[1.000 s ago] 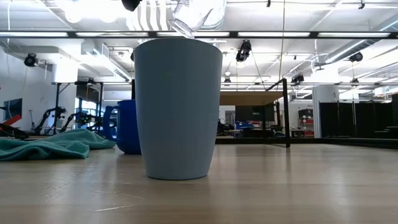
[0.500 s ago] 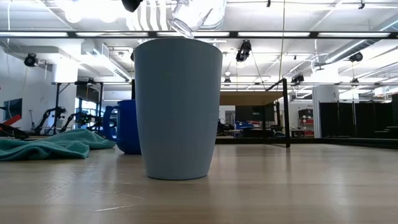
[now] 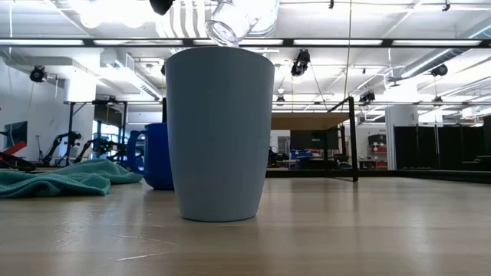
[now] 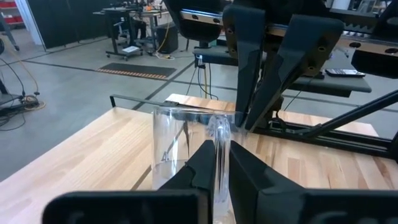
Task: Stack small to large cups/mugs on shelf
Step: Put the transparent mug on the shelf
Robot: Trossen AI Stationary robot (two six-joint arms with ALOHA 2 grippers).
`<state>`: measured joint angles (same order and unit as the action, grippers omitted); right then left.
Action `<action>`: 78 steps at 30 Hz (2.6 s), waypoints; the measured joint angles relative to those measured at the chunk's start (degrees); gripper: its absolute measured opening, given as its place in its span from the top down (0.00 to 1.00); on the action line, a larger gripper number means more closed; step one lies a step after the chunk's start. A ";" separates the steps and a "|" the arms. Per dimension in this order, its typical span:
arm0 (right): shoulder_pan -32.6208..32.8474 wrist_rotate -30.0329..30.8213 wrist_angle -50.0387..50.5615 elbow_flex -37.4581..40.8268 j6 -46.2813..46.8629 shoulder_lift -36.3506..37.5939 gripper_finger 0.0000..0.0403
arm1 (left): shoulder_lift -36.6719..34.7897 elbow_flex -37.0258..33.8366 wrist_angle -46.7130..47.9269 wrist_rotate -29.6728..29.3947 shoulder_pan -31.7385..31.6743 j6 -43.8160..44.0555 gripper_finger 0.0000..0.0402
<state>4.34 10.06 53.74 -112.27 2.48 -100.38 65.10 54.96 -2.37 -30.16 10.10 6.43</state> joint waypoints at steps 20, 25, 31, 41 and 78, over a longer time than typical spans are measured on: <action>-0.39 0.52 0.18 -0.02 -4.12 1.79 0.86 | 0.08 -0.06 0.33 -2.39 -0.69 0.34 0.99; -0.39 3.48 0.15 -0.02 -4.31 1.70 0.77 | 0.03 0.19 0.00 -2.34 -0.88 -1.74 0.99; -0.39 6.69 0.53 -0.02 -4.65 1.80 0.74 | -0.01 -0.15 0.05 -6.12 -2.31 -2.72 0.99; -0.37 6.69 3.15 -0.02 -4.51 1.88 0.78 | 0.37 -1.06 -0.40 -16.30 -8.17 2.06 0.99; -0.65 6.67 3.26 -0.02 -4.46 1.88 0.80 | 17.52 -20.37 -51.63 -26.27 -15.19 -9.93 0.99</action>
<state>3.69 16.73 56.99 -112.29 -1.98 -98.50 82.62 34.59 -54.00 -56.43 -5.10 -3.50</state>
